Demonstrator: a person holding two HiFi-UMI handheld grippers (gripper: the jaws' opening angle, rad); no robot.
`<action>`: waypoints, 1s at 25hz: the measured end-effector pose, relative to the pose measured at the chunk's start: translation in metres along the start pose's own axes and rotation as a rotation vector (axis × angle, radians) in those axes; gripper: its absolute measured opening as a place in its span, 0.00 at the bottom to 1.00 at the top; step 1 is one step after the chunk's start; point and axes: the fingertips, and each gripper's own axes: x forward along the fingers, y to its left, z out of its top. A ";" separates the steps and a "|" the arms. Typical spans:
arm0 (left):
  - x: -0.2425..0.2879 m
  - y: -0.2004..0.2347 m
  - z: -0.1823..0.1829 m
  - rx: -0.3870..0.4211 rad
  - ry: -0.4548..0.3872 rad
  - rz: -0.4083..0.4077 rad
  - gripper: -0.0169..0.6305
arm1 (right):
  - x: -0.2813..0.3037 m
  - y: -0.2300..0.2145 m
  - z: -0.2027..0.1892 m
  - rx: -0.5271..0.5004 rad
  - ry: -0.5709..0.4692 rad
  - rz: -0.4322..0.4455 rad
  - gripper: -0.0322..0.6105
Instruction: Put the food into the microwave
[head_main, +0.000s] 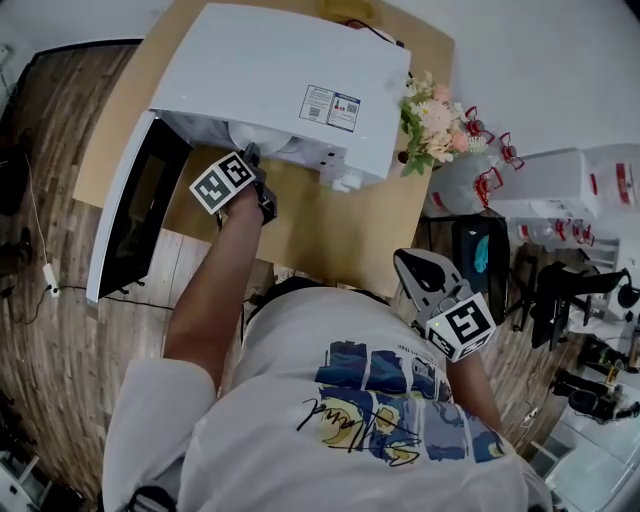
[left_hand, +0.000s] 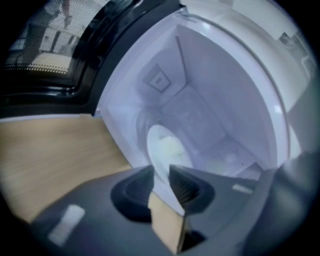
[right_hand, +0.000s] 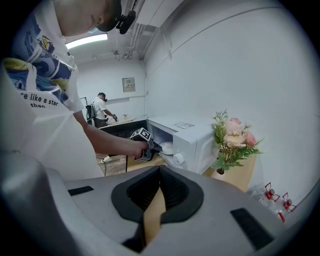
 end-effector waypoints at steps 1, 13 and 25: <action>0.000 0.001 -0.001 0.018 0.003 0.003 0.18 | -0.001 0.001 0.000 -0.002 0.001 0.000 0.06; -0.010 0.011 0.000 0.088 -0.011 -0.001 0.28 | -0.003 0.011 -0.003 -0.006 -0.006 -0.024 0.06; -0.063 0.008 -0.009 0.223 -0.060 -0.040 0.32 | -0.013 0.017 -0.002 -0.003 -0.059 -0.056 0.06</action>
